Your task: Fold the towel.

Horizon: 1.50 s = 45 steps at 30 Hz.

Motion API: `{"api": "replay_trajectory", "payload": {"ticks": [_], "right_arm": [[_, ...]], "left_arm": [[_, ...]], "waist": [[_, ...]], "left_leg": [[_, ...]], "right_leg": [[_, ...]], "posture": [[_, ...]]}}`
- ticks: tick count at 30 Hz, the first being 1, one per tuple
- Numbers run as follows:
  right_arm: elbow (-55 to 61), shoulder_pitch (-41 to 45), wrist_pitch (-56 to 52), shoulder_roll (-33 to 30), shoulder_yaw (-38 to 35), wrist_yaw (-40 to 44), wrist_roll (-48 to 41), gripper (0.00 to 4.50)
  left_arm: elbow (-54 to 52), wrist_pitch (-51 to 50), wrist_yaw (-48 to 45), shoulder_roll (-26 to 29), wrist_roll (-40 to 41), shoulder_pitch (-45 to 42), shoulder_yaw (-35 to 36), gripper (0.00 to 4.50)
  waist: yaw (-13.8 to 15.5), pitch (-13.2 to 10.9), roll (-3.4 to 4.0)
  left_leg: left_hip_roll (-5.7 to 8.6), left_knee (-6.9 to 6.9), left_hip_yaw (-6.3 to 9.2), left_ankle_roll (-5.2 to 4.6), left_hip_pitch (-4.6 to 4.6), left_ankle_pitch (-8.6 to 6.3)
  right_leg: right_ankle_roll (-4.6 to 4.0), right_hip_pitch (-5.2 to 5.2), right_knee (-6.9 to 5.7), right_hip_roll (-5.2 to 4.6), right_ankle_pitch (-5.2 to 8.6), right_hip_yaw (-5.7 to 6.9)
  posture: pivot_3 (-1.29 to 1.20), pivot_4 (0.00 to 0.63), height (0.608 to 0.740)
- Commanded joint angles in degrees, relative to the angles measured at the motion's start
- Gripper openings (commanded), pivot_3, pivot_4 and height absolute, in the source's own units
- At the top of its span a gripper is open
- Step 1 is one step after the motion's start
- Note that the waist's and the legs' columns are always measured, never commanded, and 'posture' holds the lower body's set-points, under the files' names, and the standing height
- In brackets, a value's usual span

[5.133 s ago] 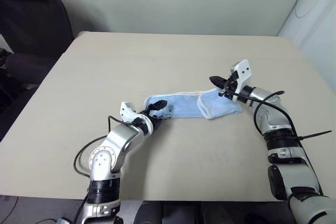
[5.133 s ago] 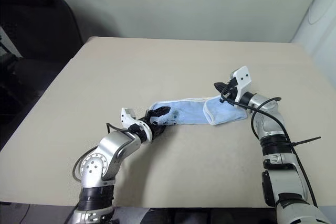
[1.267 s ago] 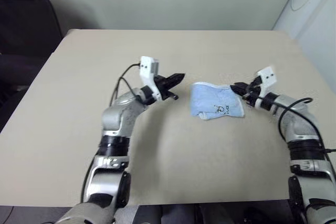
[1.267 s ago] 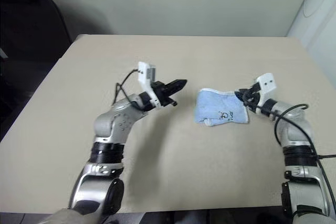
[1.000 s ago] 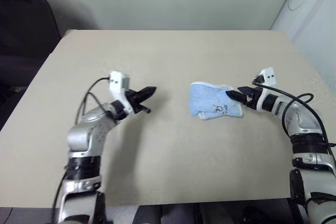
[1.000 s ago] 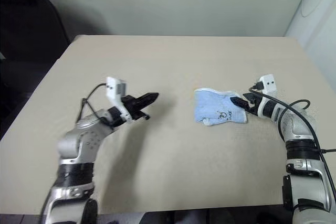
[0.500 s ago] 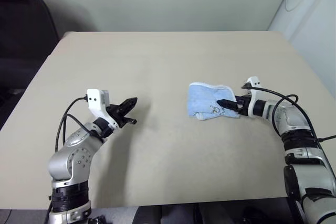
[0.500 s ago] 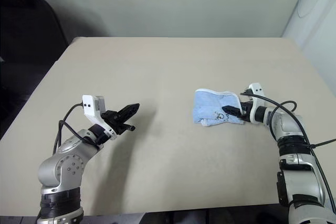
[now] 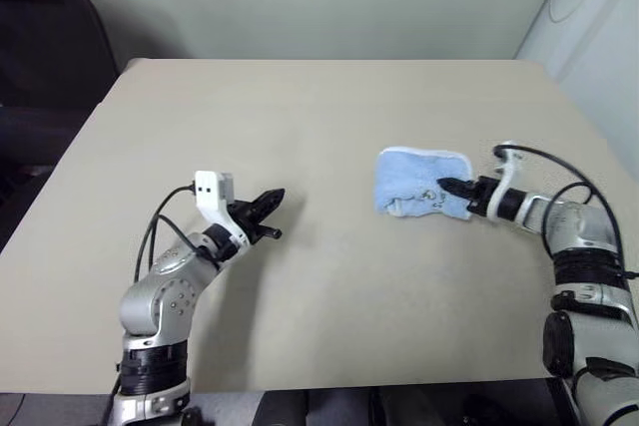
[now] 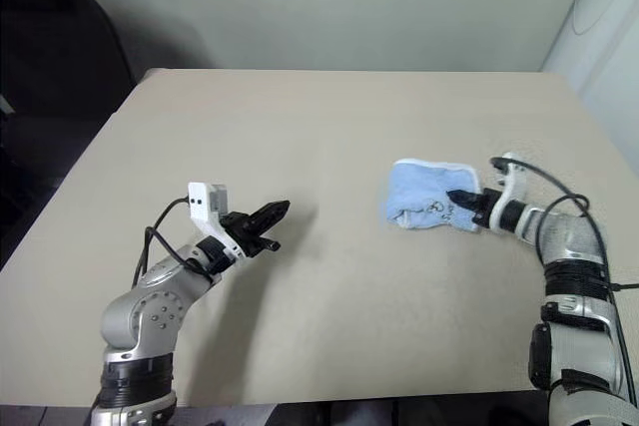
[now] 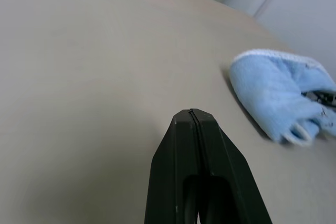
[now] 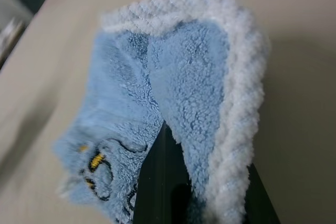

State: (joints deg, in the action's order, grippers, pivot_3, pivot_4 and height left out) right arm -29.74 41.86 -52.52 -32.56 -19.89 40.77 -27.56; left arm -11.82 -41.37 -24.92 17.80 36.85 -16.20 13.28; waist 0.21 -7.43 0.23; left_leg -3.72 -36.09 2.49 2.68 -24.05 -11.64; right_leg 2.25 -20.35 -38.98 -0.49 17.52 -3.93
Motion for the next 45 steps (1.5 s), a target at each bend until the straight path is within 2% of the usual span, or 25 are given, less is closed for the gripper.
{"api": "replay_trajectory", "payload": {"ticks": [1, 3, 5, 9, 13, 18, 22, 31, 35, 41, 45], "right_arm": [[-2.1, 3.0, -0.1, -3.5, -9.9, -8.2, -3.0, 0.02], [-5.1, 5.1, 0.9, -5.0, -15.0, -13.8, -3.9, 0.02], [-7.1, 6.5, 1.3, -5.8, -17.8, -17.1, -4.5, 0.02], [-13.1, 8.7, 4.2, -8.6, -24.1, -28.9, -3.9, 0.02], [-14.8, 9.5, 4.7, -9.0, -25.2, -32.1, -4.6, 0.02], [-12.0, 5.0, 4.3, -5.8, -23.8, -40.8, -1.9, 0.02], [-9.3, 3.6, 3.1, -5.5, -21.6, -38.7, -2.5, 1.23], [-5.2, 0.5, 4.6, -8.6, -21.4, -36.7, -3.0, 4.36], [-2.8, -1.0, 8.6, -9.7, -21.1, -37.1, -1.4, 4.44], [3.8, -3.0, 18.1, -11.3, -14.2, -30.7, 2.3, 4.44], [18.4, -5.5, 25.7, -10.3, 4.2, -15.2, 7.3, 4.44]], "left_arm": [[0.5, 1.2, -0.8, -0.4, 0.0, -1.4, -1.3, 0.00], [1.2, 1.2, -1.1, -0.7, -0.1, -2.0, -2.1, 0.00], [1.6, 1.3, -1.3, -0.8, -0.1, -2.3, -2.5, 0.00], [2.7, 1.5, -1.5, -1.6, -0.6, -3.8, -4.0, 0.00], [3.0, 1.6, -1.5, -1.7, -0.8, -4.1, -4.2, 0.00], [3.4, 1.9, -1.4, -2.8, -1.2, -4.5, -5.3, 0.00], [3.4, 1.9, -1.4, -2.8, -1.2, -4.2, -4.9, 0.00], [3.5, 2.2, -1.5, -3.1, -1.0, -3.8, -4.8, 0.00], [3.7, 2.2, -1.9, -2.8, -0.7, -3.6, -4.8, 0.00], [4.2, 3.6, -2.0, -1.1, -1.7, -3.2, -3.7, 0.00], [10.4, 18.0, -1.7, 6.0, -11.6, -3.3, -0.4, 0.00]], "waist": [[0.0, 0.0, 0.00], [-0.1, 0.0, 0.00], [-0.1, 0.0, 0.00], [-0.2, 0.0, 0.00], [-0.2, 0.0, 0.01], [-0.3, 0.0, 0.01], [-0.3, 0.0, 0.08], [-0.2, 0.0, 0.08], [-0.2, 0.0, 0.08], [-0.5, 0.0, 0.08], [-1.6, 0.0, 0.09]], "left_leg": [[0.00, 0.00, 0.00, 0.00, 0.00, 0.00], [-0.01, 0.01, 0.00, -0.01, 0.00, -0.01], [-0.01, 0.04, 0.00, -0.06, 0.01, -0.03], [-0.04, 0.06, 0.00, -0.12, 0.02, -0.07], [-0.03, 0.07, -0.02, -0.23, 0.02, -0.13], [-0.05, 0.05, -0.03, -0.29, 0.02, -0.16], [-0.03, 0.06, -0.06, -0.46, 0.02, -0.26], [-0.03, 0.05, -0.08, -0.45, 0.02, -0.26], [-0.03, 0.05, -0.09, -0.46, 0.02, -0.26], [-0.03, 0.05, -0.09, -0.49, 0.02, -0.29], [-0.08, 0.05, -0.01, -0.54, 0.06, -0.32]], "right_leg": [[0.00, 0.00, 0.00, 0.00, 0.00, 0.00], [0.00, -0.02, -0.01, 0.00, 0.00, -0.02], [0.00, -0.05, -0.02, 0.01, 0.00, -0.03], [0.00, -0.08, -0.03, 0.04, 0.00, -0.04], [0.00, -0.11, -0.04, 0.01, 0.00, -0.09], [0.00, -0.14, -0.06, 0.04, 0.00, -0.13], [0.01, -0.17, -0.08, 0.01, 0.00, -0.15], [0.02, -0.17, -0.08, 0.02, 0.00, -0.17], [0.02, -0.17, -0.08, 0.03, 0.00, -0.19], [0.03, -0.18, -0.08, 0.05, 0.00, -0.20], [0.03, -0.31, -0.13, 0.27, -0.01, -0.46]], "posture": [[0.00, 0.150, 0.740], [0.00, 0.150, 0.740], [0.00, 0.150, 0.740], [0.00, 0.150, 0.740], [0.00, 0.150, 0.740], [0.00, 0.150, 0.740], [0.00, 0.150, 0.740], [0.00, 0.150, 0.740], [0.00, 0.150, 0.740], [0.00, 0.150, 0.740], [0.00, 0.150, 0.740]]}}
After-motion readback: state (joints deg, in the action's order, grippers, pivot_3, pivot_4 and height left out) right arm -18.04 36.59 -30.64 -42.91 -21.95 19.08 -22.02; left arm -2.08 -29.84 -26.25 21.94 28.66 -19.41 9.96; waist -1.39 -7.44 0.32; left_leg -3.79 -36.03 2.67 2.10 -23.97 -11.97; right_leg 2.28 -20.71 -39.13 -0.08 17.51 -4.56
